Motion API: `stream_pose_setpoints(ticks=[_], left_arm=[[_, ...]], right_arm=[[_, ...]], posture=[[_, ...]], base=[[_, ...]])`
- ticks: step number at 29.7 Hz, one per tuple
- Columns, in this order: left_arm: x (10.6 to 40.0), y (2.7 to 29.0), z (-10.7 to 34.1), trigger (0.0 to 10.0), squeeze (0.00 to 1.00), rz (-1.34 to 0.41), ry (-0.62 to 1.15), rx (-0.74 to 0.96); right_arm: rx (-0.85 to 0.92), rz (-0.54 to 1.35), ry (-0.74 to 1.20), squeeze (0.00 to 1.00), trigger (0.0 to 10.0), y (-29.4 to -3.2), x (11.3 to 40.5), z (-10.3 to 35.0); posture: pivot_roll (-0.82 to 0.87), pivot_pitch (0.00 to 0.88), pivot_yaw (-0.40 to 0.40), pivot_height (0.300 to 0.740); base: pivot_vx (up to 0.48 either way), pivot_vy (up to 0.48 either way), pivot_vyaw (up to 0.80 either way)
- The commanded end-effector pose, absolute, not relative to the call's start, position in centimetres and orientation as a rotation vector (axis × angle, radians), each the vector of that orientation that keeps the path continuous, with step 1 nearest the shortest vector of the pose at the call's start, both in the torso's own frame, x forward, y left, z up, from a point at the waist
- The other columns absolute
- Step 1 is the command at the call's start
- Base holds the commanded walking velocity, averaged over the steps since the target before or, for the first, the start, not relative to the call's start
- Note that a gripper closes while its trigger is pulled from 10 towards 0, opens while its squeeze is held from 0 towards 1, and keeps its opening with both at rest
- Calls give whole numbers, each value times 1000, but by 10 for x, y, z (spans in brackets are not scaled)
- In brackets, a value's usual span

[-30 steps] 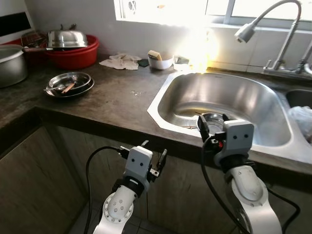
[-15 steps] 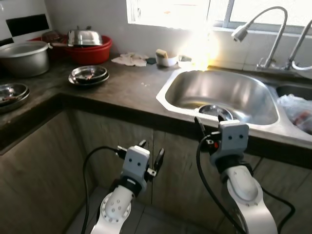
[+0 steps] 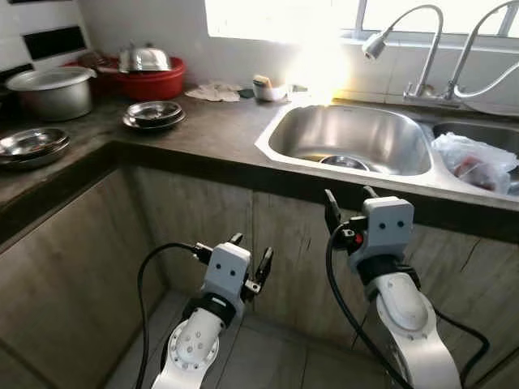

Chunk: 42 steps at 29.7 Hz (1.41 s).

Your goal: Kitchen organization

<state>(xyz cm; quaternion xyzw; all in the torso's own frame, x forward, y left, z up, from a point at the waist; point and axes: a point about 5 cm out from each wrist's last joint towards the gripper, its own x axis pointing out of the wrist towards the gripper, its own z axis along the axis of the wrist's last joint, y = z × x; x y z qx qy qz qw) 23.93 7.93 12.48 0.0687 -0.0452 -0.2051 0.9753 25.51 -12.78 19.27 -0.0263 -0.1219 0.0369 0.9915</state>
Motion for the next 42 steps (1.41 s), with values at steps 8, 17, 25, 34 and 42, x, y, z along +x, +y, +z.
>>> stream_pose_setpoints(ticks=[8,17,25,34,42], left_arm=[[239,77,128,10000,0,-429,-101,133],[240,78,128,10000,0,-417,-100,128],[241,80,129,10000,0,-404,-103,137],[243,82,129,10000,0,-389,-107,155],[243,81,129,10000,0,-395,-106,152]], right_arm=[[-55,73,-243,0,10000,-129,257,194],[-58,82,-243,0,10000,-128,257,194],[-73,101,-248,0,10000,-125,257,195],[-75,111,-246,0,10000,-124,257,194],[-81,125,-250,0,10000,-123,260,195]], posture=[[98,0,-17,740],[99,0,-18,740],[102,0,-16,740],[101,0,-18,740],[101,0,-22,740]], base=[[-327,0,0],[-260,0,0],[0,0,500],[288,0,800],[325,0,800]])
